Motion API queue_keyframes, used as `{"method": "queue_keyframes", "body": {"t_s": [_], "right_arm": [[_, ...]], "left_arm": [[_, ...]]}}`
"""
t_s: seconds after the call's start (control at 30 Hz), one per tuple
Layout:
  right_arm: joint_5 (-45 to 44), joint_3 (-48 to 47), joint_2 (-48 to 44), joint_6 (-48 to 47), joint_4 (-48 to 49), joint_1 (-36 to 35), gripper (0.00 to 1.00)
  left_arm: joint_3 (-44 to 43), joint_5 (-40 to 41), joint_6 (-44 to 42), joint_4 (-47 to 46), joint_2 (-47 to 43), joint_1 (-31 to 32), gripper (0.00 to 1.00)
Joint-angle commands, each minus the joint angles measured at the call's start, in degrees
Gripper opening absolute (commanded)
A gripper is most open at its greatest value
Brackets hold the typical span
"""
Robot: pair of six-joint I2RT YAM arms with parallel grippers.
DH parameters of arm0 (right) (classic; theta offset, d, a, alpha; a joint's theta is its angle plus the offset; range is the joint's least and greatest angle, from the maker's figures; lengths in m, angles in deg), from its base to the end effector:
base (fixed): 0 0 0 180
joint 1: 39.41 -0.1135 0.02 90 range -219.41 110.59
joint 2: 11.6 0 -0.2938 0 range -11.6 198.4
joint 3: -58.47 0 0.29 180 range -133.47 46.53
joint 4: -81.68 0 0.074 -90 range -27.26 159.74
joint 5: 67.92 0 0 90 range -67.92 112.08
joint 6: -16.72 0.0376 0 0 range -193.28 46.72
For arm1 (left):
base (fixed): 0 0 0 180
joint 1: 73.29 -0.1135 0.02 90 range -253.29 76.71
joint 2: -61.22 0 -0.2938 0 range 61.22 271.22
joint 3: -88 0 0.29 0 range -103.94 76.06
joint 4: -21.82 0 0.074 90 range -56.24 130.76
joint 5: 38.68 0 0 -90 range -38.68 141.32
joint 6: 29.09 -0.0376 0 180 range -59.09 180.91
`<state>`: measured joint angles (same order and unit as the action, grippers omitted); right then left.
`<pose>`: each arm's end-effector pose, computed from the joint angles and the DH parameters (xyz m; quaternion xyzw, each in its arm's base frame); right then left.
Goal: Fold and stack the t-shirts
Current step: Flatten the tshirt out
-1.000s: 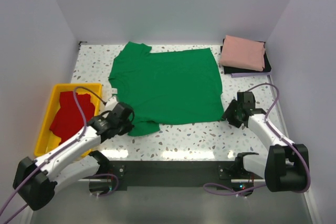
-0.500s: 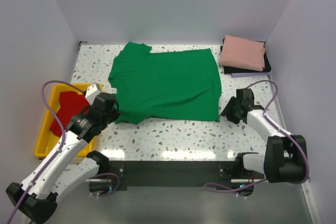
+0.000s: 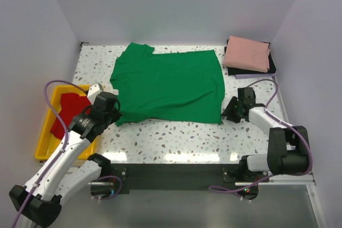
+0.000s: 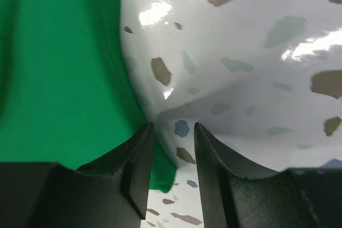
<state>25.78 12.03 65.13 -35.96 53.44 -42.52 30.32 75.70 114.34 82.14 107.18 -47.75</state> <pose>0.2607 0.0166 0.1581 0.2746 0.9220 0.1228 0.2436 0.1613 -0.0599 0.3024 -0.2928 0.8694 -0.0673 0.3923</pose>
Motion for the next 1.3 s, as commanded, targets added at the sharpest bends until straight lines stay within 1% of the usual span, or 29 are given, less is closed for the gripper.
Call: {"method": "queue_keyframes", "body": {"t_s": [0.0, 0.07, 0.1, 0.27, 0.4, 0.57, 0.6, 0.67, 0.7, 0.83, 1.0, 1.17, 1.27], "right_arm": [[0.87, -4.6, 2.72, 0.12, 2.85, -2.85, 0.4], [-0.45, -6.36, 3.69, 0.56, 2.67, -4.7, 0.4], [-2.37, -6.89, 3.95, 0.82, 1.98, -6.97, 0.41], [-5.11, -9.35, 5.44, 1.97, 1.44, -11.55, 0.41], [-4.41, -10.23, 8.6, 1.7, 1.62, -12.0, 0.42], [-3.88, -9.8, 10.37, 1.09, 1.97, -12.35, 0.45], [-3.79, -9.62, 10.02, 0.91, 1.88, -12.27, 0.48], [-3.88, -8.92, 9.15, 0.56, 1.01, -12.27, 0.52], [-3.79, -8.57, 7.4, 0.39, 0.83, -12.27, 0.55], [-2.3, -5.15, 2.04, 1.87, 0.03, -12.27, 0.59], [1.47, -2.24, -2.37, 5.39, 0.56, -12.27, 0.59], [0.69, -0.31, -6.76, 7.32, -1.28, -12.27, 0.57], [0.43, 2.33, -9.49, 10.04, -0.59, -12.27, 0.56]], "left_arm": [[-0.49, 0.67, -2.89, -3.38, 0.89, -2.33, 0.0], [-1.19, 0.14, -4.03, -3.9, 1.42, -3.39, 0.0], [-1.37, -0.12, -4.38, -4.17, 1.85, -4.35, 0.0], [-2.16, -2.32, -7.02, -6.45, 3.43, -7.86, 0.0], [-2.08, -5.21, -9.04, -7.77, 4.93, -10.42, 0.0], [-1.55, -7.41, -10.36, -9.62, 5.99, -12.88, 0.0], [-1.38, -8.03, -10.71, -9.79, 6.51, -13.14, 0.0], [-1.11, -8.65, -10.89, -10.23, 7.13, -13.76, 0.0], [-0.76, -9.35, -10.98, -10.5, 7.31, -13.94, 0.0], [-0.23, -10.32, -10.98, -11.46, 7.75, -14.29, 0.0], [0.3, -10.76, -10.98, -11.82, 7.92, -14.38, 0.0], [0.56, -10.93, -11.15, -11.99, 7.66, -14.38, 0.0], [1.0, -11.28, -11.24, -12.34, 7.66, -14.38, 0.0]]}}
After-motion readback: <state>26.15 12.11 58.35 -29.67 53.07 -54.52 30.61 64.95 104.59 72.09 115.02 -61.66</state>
